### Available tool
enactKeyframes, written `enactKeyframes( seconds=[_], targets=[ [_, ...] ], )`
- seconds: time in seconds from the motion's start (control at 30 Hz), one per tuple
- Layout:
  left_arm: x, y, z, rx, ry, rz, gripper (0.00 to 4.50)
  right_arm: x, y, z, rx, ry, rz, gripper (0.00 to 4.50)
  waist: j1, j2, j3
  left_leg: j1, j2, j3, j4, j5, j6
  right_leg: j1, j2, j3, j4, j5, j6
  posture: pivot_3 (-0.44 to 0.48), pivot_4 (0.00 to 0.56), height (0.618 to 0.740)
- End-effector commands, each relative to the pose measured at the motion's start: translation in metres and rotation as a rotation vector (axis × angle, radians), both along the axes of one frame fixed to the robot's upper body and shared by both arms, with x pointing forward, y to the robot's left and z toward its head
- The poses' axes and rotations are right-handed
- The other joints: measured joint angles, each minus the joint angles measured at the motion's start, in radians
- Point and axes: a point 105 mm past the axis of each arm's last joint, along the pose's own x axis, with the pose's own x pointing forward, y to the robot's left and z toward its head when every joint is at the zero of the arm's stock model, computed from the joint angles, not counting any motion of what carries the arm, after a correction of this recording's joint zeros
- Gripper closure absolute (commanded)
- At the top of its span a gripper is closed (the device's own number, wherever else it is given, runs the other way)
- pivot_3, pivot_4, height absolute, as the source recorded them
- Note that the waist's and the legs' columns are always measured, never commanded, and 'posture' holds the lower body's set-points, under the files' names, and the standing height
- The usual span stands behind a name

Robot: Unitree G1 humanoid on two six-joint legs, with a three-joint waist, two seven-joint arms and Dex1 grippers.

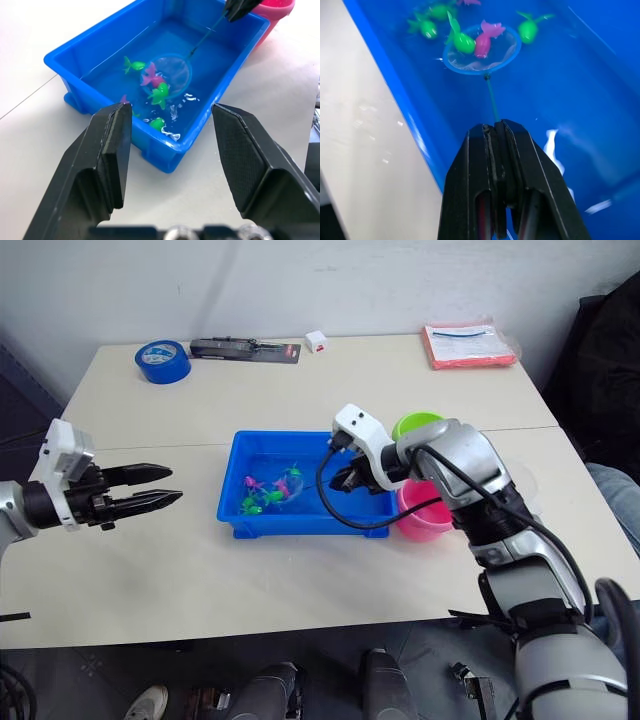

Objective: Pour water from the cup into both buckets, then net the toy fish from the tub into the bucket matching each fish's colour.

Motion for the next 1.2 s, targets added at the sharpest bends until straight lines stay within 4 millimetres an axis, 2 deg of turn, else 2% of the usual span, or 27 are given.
enactKeyframes(
  seconds=[0.03,0.2,0.37,0.77,1.2],
  targets=[
    [0.002,-0.003,0.006,0.006,-0.028,-0.023,1.71,0.000,-0.002,0.007,-0.124,-0.178,0.052,3.70,-0.001,0.000,0.000,0.000,0.000,0.000,0.000,0.000,0.000,0.000,0.000,0.000,0.000,0.000,0.000,0.000,0.150,0.737],
    [0.004,-0.004,0.005,0.007,-0.026,-0.031,1.71,0.003,-0.001,0.005,-0.156,-0.229,0.059,3.70,-0.005,0.000,0.000,0.000,0.001,0.001,-0.001,0.000,0.000,-0.002,0.001,0.001,0.000,0.000,0.000,0.000,0.150,0.737],
    [0.002,-0.003,0.004,0.008,-0.024,-0.031,1.71,0.014,-0.007,0.006,-0.231,-0.351,0.071,3.70,-0.001,0.000,0.000,0.000,0.001,0.001,0.000,0.000,0.000,-0.001,0.001,0.001,0.000,0.000,0.000,0.000,0.150,0.737],
    [0.003,-0.004,0.004,0.005,-0.028,-0.031,1.71,0.035,-0.019,0.007,-0.311,-0.515,0.050,3.70,-0.001,0.000,0.000,0.000,0.001,0.001,0.000,0.000,0.000,-0.001,0.001,0.000,0.000,0.000,0.000,0.000,0.150,0.737],
    [0.003,-0.004,0.004,0.008,-0.027,-0.029,1.71,0.043,-0.003,0.016,-0.156,-0.446,-0.029,3.70,-0.003,0.000,0.000,0.000,0.001,0.001,0.000,0.000,0.000,-0.001,0.001,0.000,0.000,0.000,0.000,0.000,0.150,0.737]
  ],
)
